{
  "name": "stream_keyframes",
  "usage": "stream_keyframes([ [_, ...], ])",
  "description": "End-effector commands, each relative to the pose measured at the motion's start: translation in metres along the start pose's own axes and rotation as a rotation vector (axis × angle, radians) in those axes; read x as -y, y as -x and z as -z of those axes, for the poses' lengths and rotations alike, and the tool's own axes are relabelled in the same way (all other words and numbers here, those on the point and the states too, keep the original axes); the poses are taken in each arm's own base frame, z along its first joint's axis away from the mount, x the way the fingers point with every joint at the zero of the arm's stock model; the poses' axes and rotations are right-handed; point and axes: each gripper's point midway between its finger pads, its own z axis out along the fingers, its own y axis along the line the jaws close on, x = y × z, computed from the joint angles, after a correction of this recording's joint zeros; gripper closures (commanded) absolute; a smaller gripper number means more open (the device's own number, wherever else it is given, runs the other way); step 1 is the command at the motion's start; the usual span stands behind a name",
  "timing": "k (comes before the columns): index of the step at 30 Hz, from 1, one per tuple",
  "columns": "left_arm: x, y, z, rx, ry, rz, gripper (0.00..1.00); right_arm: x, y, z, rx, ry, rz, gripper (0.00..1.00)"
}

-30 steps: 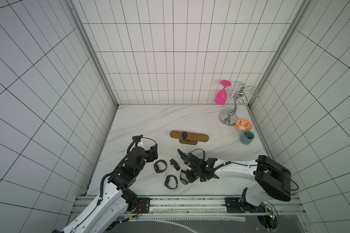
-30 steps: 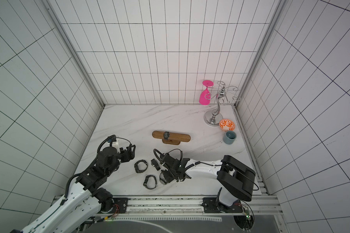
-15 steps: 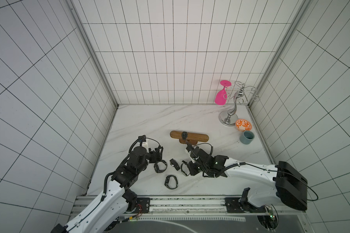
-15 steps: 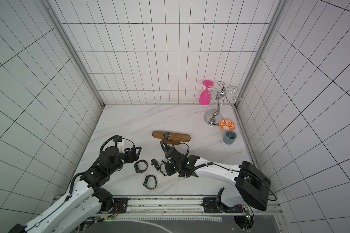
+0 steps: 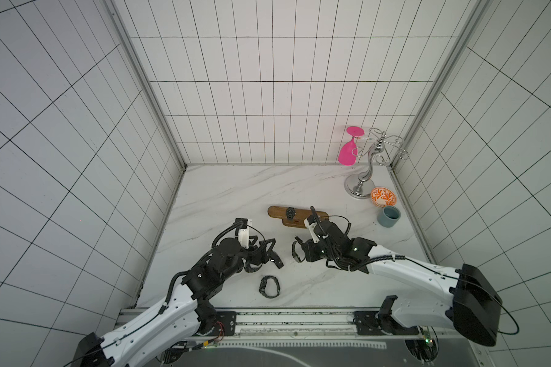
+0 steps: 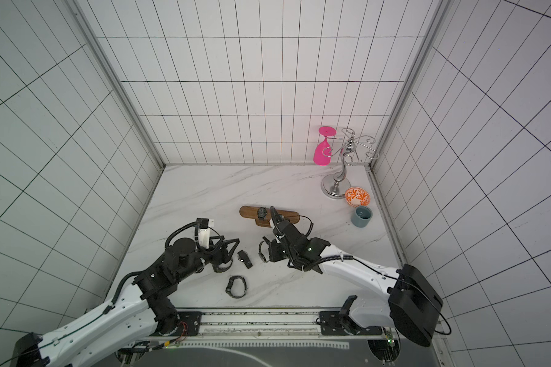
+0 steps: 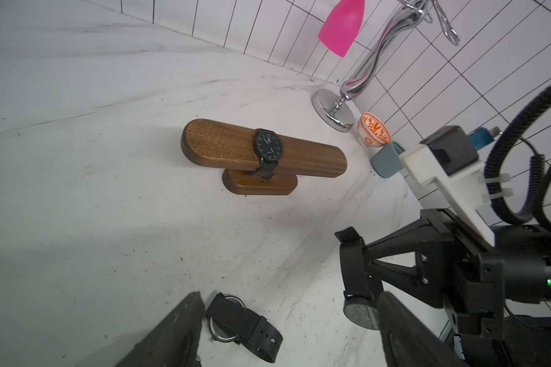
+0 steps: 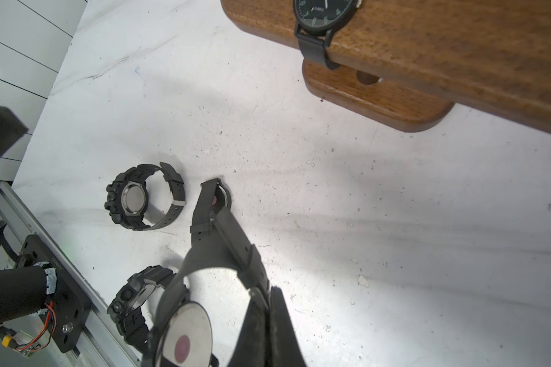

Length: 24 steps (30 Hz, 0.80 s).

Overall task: Place watch on stand
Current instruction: Pick up the watch at the center of the board.

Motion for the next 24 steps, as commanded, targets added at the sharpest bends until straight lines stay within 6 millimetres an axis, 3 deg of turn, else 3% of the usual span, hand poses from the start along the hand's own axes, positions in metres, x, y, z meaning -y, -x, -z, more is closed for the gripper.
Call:
stream_keyframes([
  [1, 0.005, 0.009, 0.003, 0.074, -0.013, 0.002, 0.15, -0.011, 0.03, 0.015, 0.076, 0.03, -0.031, 1.0],
  [12, 0.037, 0.015, 0.018, 0.178, -0.153, -0.035, 0.16, -0.023, 0.063, 0.034, 0.189, 0.07, -0.083, 1.0],
  [24, 0.076, -0.002, 0.0, 0.145, -0.233, -0.072, 0.19, -0.044, 0.096, 0.059, 0.315, 0.169, -0.15, 1.0],
])
